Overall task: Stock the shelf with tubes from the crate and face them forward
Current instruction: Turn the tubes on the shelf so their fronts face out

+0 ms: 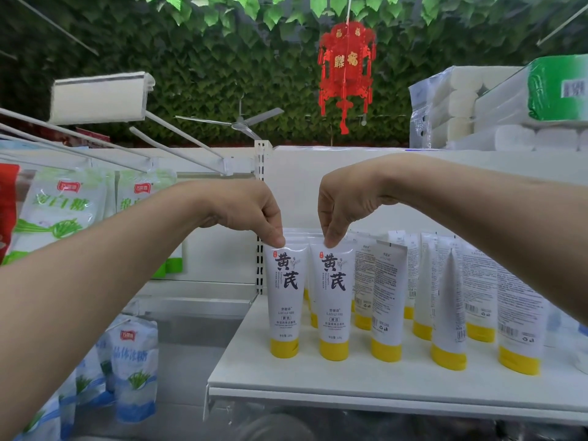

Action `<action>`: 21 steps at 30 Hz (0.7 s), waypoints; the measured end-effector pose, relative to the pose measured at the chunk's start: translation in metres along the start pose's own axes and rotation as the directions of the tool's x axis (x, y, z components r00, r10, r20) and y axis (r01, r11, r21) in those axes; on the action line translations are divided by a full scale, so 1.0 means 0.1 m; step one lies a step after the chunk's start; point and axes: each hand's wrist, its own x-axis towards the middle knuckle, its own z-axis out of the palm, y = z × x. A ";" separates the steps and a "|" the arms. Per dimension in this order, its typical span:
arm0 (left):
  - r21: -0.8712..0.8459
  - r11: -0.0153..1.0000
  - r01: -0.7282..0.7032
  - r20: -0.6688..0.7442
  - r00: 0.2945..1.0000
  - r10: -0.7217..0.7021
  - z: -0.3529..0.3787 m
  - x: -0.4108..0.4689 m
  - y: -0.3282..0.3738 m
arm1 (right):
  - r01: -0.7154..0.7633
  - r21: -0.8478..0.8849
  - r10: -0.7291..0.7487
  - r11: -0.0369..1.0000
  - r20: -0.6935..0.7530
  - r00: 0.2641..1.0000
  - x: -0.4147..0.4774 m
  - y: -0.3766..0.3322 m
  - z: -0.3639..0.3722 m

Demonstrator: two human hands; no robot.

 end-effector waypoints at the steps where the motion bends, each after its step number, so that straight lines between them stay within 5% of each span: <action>1: 0.000 1.000 0.004 0.001 1.000 -0.004 0.00 0.00 0.00 | 0.002 -0.001 -0.002 1.000 0.001 1.000 0.00 0.00 0.00; 21: -0.004 0.999 0.040 0.000 0.999 -0.040 0.00 0.02 -0.03 | 0.016 -0.027 -0.015 0.999 0.044 0.999 0.06 0.03 -0.03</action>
